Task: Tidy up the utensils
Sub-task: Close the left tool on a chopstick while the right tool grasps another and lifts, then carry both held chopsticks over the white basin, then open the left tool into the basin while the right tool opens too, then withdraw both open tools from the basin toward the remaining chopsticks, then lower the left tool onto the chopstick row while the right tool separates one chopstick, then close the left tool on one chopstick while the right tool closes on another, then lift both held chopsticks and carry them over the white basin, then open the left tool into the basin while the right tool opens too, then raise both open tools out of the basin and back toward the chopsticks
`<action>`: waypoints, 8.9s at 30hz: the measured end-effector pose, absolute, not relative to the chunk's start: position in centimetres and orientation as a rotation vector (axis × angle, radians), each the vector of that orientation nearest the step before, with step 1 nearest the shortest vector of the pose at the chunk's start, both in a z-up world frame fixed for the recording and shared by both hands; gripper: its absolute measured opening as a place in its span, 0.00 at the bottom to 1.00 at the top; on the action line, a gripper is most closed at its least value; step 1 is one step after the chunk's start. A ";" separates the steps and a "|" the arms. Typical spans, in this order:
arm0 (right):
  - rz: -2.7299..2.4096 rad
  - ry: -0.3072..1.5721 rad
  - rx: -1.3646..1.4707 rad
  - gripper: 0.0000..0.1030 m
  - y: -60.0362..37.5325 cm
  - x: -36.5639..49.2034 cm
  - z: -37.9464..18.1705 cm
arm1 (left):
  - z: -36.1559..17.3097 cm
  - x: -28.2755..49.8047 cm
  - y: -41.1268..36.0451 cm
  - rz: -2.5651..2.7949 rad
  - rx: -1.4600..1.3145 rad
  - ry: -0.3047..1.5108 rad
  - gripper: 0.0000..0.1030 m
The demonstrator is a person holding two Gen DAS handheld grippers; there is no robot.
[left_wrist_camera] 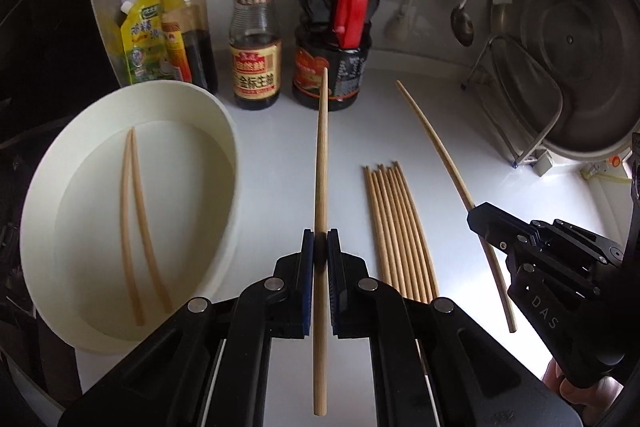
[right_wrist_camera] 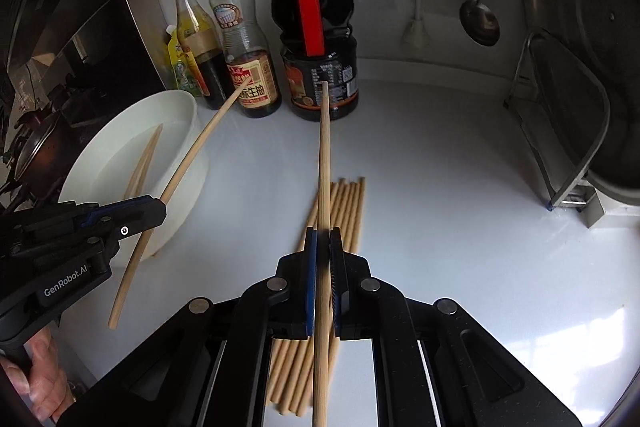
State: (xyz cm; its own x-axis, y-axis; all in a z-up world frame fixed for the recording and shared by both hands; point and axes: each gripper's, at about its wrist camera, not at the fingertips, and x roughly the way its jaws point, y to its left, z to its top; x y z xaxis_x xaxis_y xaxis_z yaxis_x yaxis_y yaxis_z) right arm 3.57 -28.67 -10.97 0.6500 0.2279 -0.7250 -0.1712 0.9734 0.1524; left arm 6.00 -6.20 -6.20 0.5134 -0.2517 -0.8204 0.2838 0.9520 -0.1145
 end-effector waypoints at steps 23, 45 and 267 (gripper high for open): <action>0.439 1.036 -0.002 0.06 -5.0 14.1 -13.2 | -10.1 14.4 13.5 -0.054 -0.053 1.103 0.07; 0.381 1.011 0.005 0.34 -6.7 12.0 -11.9 | -8.9 12.7 15.7 0.007 -0.076 1.051 0.68; 0.389 0.925 -0.024 0.31 -11.9 7.4 -8.9 | -6.1 7.8 13.5 -0.002 -0.043 1.009 0.72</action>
